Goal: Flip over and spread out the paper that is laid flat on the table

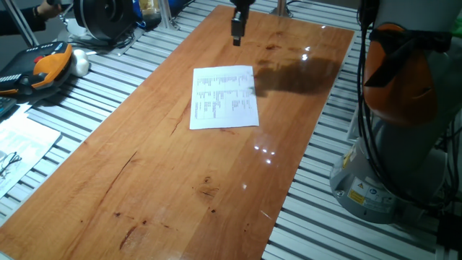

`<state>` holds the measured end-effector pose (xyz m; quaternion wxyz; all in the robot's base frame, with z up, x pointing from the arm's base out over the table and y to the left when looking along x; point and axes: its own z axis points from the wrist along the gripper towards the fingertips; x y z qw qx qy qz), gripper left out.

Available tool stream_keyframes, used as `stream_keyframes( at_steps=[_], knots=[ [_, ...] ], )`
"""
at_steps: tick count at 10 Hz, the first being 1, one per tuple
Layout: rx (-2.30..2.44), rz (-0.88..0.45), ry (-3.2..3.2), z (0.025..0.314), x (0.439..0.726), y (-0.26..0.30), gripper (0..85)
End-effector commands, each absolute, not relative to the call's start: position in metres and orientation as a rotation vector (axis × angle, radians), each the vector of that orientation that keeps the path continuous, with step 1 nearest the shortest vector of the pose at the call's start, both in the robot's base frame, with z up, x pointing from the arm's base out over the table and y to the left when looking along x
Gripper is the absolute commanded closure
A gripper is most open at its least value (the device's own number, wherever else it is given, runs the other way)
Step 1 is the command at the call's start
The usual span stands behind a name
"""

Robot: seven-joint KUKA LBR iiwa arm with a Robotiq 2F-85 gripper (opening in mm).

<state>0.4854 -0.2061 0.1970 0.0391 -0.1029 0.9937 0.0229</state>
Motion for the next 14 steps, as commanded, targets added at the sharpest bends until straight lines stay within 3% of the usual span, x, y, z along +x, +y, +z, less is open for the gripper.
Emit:
stream_keyframes(
  at_steps=[1,2,9,14],
  knots=[
    [-0.313,0.064,3.051,0.201,0.488,-0.201,68.0],
    [-0.312,0.057,3.061,0.208,0.492,-0.192,85.0],
    [-0.245,-0.053,3.061,0.273,0.511,-0.13,85.0],
    [-0.19,-0.035,3.058,0.308,0.514,-0.103,85.0]
  ],
)
